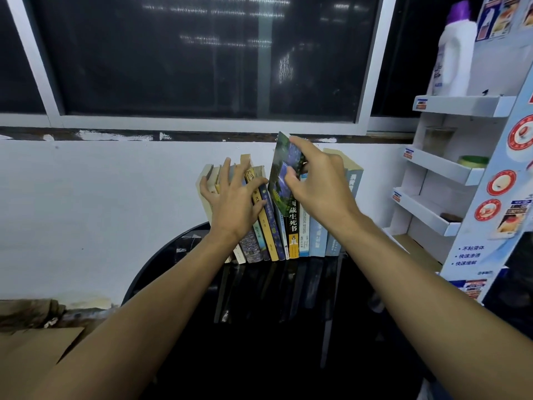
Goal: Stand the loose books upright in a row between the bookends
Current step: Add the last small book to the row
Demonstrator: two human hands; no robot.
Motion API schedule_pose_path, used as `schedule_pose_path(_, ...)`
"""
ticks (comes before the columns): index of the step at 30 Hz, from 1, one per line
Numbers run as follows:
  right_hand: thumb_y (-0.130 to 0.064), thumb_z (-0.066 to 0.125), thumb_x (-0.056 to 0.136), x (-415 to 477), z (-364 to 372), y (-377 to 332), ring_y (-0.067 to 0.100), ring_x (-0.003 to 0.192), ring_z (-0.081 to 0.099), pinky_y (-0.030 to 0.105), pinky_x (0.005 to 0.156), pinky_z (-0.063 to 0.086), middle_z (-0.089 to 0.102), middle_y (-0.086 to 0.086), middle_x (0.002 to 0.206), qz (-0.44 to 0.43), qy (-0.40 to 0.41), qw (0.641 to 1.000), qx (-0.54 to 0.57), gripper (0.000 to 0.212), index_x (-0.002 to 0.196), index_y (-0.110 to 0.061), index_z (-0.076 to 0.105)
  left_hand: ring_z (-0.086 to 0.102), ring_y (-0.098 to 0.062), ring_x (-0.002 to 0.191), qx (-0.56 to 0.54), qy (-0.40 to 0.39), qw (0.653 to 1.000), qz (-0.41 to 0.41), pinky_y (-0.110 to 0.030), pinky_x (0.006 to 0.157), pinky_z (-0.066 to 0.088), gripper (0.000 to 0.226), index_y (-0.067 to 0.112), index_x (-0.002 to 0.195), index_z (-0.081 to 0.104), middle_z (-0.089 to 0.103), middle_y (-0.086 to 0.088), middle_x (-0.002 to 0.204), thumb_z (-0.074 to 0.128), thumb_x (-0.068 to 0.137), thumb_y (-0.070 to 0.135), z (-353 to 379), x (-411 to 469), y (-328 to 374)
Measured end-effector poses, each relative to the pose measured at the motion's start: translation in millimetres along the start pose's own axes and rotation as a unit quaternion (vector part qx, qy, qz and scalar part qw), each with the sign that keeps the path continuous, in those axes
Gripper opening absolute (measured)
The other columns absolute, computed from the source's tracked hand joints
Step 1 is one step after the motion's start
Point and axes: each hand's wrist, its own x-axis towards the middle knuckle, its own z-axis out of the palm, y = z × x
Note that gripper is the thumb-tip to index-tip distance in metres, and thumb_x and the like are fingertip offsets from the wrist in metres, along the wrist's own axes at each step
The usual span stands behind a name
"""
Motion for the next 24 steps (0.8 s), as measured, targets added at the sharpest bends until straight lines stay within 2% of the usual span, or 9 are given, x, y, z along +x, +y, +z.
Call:
schedule_pose_path(2,-0.010,0.064,0.094,5,5,1,0.012,0.079,0.064,0.029,0.076,0.055,0.070,0.004,0.097,0.000,0.000,1.000,-0.012,0.055,0.147,-0.015,0.048,0.012,-0.028,0.155,-0.010,0.004,1.000,0.002,-0.071,0.112,0.008,0.043,0.044,0.130,0.062,0.028,0.005,0.163,0.074,0.088,0.045,3,-2,-2)
schedule_pose_path(5,-0.009,0.063,0.093,14,16,6,0.015,0.076,0.067,0.037,0.075,0.059,0.072,0.005,0.093,-0.014,0.004,1.000,-0.025,0.054,0.145,-0.016,0.050,0.025,-0.023,0.150,-0.027,0.022,0.999,0.002,-0.073,0.112,0.006,0.045,0.042,0.129,0.063,0.031,0.004,0.161,0.077,0.087,0.041,5,-4,-3)
schedule_pose_path(11,-0.007,0.064,0.090,26,38,17,0.018,0.076,0.066,0.040,0.067,0.059,0.071,0.005,0.092,-0.021,0.019,0.999,-0.034,0.039,0.129,-0.014,0.061,0.031,-0.020,0.147,-0.038,0.039,0.999,0.003,-0.070,0.114,0.007,0.046,0.043,0.127,0.064,0.035,0.005,0.160,0.080,0.084,0.040,7,-5,-5)
schedule_pose_path(14,-0.008,0.065,0.091,25,48,20,0.016,0.076,0.064,0.032,0.071,0.057,0.072,0.007,0.093,-0.021,0.023,0.999,-0.030,0.046,0.136,-0.012,0.058,0.031,-0.020,0.148,-0.041,0.044,0.998,0.003,-0.070,0.114,0.009,0.046,0.042,0.126,0.065,0.037,0.004,0.159,0.080,0.083,0.040,8,-5,-6)
schedule_pose_path(16,-0.009,0.065,0.092,23,54,23,0.018,0.082,0.064,0.031,0.075,0.055,0.071,0.007,0.099,-0.027,0.021,0.999,-0.024,0.048,0.140,-0.012,0.055,0.031,-0.019,0.148,-0.046,0.047,0.998,0.003,-0.069,0.114,0.008,0.046,0.042,0.126,0.065,0.037,0.004,0.159,0.080,0.083,0.040,8,-5,-6)
schedule_pose_path(18,-0.009,0.065,0.093,20,59,26,0.017,0.089,0.063,0.031,0.080,0.054,0.070,0.005,0.106,-0.031,0.023,0.999,-0.020,0.047,0.139,-0.013,0.056,0.031,-0.018,0.148,-0.050,0.049,0.998,0.001,-0.068,0.115,0.006,0.045,0.042,0.126,0.065,0.037,0.005,0.159,0.080,0.083,0.039,8,-6,-6)
schedule_pose_path(21,-0.010,0.065,0.094,17,64,31,0.008,0.088,0.056,0.028,0.081,0.053,0.070,0.004,0.109,-0.031,0.024,0.999,-0.015,0.041,0.134,-0.014,0.059,0.029,-0.018,0.147,-0.054,0.055,0.997,0.000,-0.067,0.115,0.006,0.046,0.043,0.126,0.065,0.037,0.005,0.159,0.080,0.083,0.039,9,-6,-7)
schedule_pose_path(22,-0.009,0.065,0.094,16,65,32,0.006,0.089,0.055,0.025,0.081,0.052,0.069,0.003,0.111,-0.032,0.022,0.999,-0.010,0.041,0.134,-0.014,0.059,0.028,-0.017,0.147,-0.056,0.057,0.997,-0.001,-0.066,0.115,0.006,0.046,0.043,0.126,0.065,0.037,0.006,0.159,0.080,0.083,0.039,10,-6,-7)
schedule_pose_path(24,-0.008,0.067,0.093,14,67,35,0.002,0.090,0.052,0.008,0.078,0.044,0.069,0.002,0.113,-0.032,0.016,0.999,0.001,0.042,0.134,-0.015,0.059,0.024,-0.015,0.145,-0.059,0.059,0.997,-0.001,-0.065,0.115,0.007,0.046,0.042,0.126,0.065,0.037,0.006,0.159,0.080,0.083,0.039,11,-6,-7)
